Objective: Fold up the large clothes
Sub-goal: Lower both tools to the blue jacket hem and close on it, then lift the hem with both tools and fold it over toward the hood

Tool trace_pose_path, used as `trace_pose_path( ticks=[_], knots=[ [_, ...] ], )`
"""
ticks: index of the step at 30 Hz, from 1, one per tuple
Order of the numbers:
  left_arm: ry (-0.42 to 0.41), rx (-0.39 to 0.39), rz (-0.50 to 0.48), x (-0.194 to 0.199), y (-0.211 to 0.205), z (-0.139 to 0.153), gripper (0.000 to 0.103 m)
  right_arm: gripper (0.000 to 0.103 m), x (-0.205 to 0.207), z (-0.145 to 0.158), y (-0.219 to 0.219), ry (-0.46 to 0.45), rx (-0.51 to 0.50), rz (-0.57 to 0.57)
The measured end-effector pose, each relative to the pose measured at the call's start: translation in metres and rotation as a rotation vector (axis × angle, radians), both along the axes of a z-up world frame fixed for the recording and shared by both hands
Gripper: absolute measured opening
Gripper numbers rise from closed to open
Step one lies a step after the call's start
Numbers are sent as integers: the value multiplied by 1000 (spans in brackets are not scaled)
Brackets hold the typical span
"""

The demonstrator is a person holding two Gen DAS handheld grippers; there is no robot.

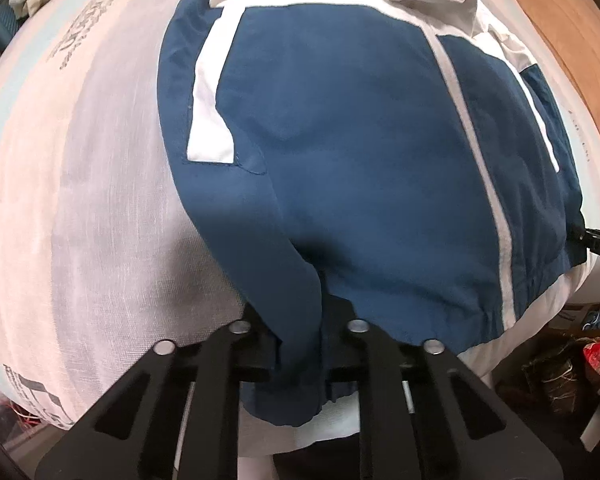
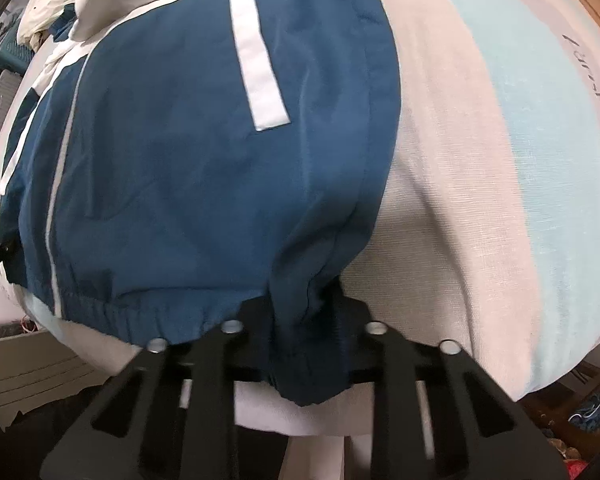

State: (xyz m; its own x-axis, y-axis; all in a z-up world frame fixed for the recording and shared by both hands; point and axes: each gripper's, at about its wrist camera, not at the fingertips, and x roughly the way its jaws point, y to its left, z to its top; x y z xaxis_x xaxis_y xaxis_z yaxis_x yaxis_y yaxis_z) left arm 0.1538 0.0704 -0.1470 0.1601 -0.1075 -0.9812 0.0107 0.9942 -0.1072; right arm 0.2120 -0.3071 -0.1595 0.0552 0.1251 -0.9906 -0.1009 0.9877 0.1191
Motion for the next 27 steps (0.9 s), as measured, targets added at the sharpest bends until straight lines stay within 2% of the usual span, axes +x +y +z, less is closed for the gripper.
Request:
trace_pose_path(
  ticks=[7, 11, 17, 24, 27],
  knots=[
    [11, 68, -46, 6, -13, 23, 7, 13, 16, 21, 7, 63, 16, 25],
    [24, 98, -82, 16, -25, 38, 7, 13, 26, 38, 6, 55, -28, 67],
    [10, 103, -123, 32, -33, 69, 6, 10, 36, 75, 25, 46, -66, 89],
    [18, 91, -103, 46, -27, 91, 6, 8, 59, 121, 36, 22, -83, 101],
    [16, 90, -100, 60, -20, 109, 6, 6, 73, 128, 37, 14, -69, 110]
  ],
)
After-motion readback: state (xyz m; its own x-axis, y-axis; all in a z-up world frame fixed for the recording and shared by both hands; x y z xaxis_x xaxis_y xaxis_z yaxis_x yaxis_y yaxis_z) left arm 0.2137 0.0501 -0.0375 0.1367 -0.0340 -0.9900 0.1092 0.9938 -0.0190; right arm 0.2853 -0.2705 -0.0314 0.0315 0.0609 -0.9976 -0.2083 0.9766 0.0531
